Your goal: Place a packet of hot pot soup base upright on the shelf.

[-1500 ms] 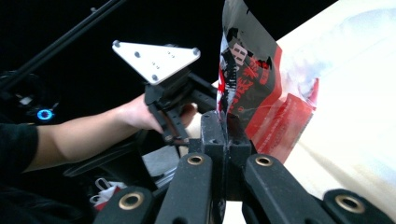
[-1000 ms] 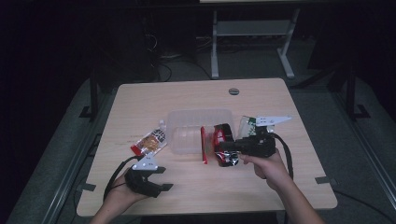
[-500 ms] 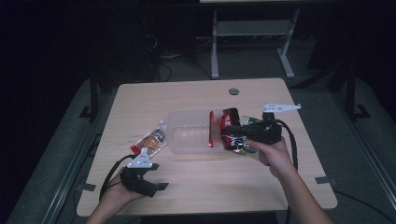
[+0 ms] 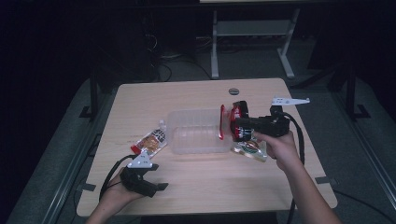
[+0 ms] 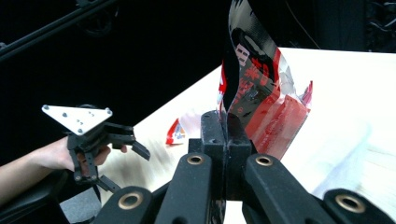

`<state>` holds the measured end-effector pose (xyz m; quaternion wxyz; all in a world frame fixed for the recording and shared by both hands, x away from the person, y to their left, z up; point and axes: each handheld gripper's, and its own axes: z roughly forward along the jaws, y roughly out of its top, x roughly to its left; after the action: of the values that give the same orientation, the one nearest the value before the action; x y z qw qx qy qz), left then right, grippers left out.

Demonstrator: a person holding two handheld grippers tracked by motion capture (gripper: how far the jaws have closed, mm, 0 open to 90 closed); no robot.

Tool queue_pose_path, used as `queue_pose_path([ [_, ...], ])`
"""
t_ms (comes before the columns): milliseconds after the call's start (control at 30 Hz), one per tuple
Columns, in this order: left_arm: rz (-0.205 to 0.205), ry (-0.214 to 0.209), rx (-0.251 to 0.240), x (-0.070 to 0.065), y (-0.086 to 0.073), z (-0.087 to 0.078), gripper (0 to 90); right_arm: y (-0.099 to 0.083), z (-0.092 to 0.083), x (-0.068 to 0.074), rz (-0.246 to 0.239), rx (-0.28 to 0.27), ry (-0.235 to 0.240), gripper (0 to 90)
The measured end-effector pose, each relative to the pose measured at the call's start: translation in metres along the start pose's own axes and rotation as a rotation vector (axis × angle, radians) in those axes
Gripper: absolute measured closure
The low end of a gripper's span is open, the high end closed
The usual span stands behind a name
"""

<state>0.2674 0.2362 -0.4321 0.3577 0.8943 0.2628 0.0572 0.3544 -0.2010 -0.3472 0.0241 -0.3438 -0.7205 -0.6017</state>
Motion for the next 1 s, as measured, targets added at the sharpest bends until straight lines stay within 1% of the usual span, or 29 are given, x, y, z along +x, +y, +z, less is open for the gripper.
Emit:
queue_pose_path([
  [133, -0.005, 0.000, 0.002, 0.000, 0.000, 0.000, 19.0, -0.002, -0.003, -0.004, 0.005, 0.006, -0.020, 89.8],
  [167, 0.003, 0.003, 0.004, 0.000, 0.000, 0.000, 19.0, -0.003, -0.003, -0.005, 0.007, 0.008, -0.026, 89.8],
  [200, 0.002, 0.003, 0.004, 0.000, 0.000, 0.000, 19.0, -0.004, -0.004, -0.006, 0.007, 0.011, -0.036, 89.8],
  [400, -0.011, 0.002, 0.003, 0.000, -0.001, 0.001, 19.0, -0.009, -0.003, -0.013, 0.022, 0.027, -0.055, 89.8],
  [633, -0.012, -0.001, 0.005, 0.000, -0.001, 0.002, 18.8, -0.013, 0.007, -0.019, 0.042, 0.059, -0.070, 89.7],
  [1000, -0.006, -0.006, 0.012, 0.001, -0.001, 0.002, 18.8, -0.015, 0.022, -0.031, 0.063, 0.084, -0.097, 89.6],
])
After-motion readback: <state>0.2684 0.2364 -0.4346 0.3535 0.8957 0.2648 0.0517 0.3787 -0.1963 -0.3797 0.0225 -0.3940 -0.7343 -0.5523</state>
